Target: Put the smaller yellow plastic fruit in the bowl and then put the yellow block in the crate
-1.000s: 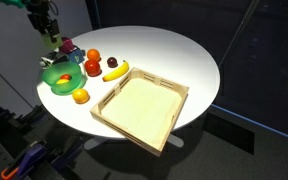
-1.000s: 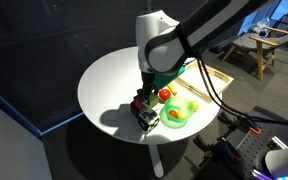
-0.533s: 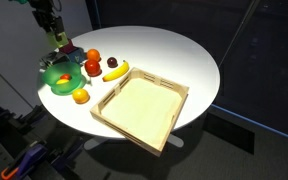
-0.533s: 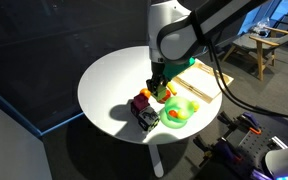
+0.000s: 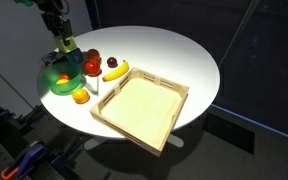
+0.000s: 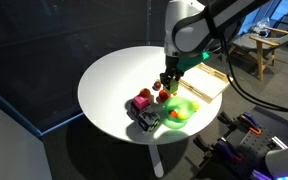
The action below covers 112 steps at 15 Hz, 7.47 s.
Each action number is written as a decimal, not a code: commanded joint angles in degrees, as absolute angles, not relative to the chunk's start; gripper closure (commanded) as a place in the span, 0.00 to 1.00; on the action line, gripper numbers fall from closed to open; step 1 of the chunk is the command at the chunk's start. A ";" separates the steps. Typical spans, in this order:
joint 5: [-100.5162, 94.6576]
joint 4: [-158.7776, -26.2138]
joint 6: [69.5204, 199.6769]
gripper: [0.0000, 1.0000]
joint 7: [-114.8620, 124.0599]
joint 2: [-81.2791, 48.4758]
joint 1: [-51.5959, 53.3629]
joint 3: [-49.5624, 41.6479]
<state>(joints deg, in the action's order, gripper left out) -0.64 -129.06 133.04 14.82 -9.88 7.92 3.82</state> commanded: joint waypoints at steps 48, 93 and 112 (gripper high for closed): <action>8.65 -135.05 147.33 0.72 1.14 -17.24 -13.06 -10.42; -1.03 -130.52 152.00 0.72 -22.55 -24.05 -15.42 -8.07; 0.93 -126.86 152.86 0.00 -29.98 -29.74 -22.76 -1.24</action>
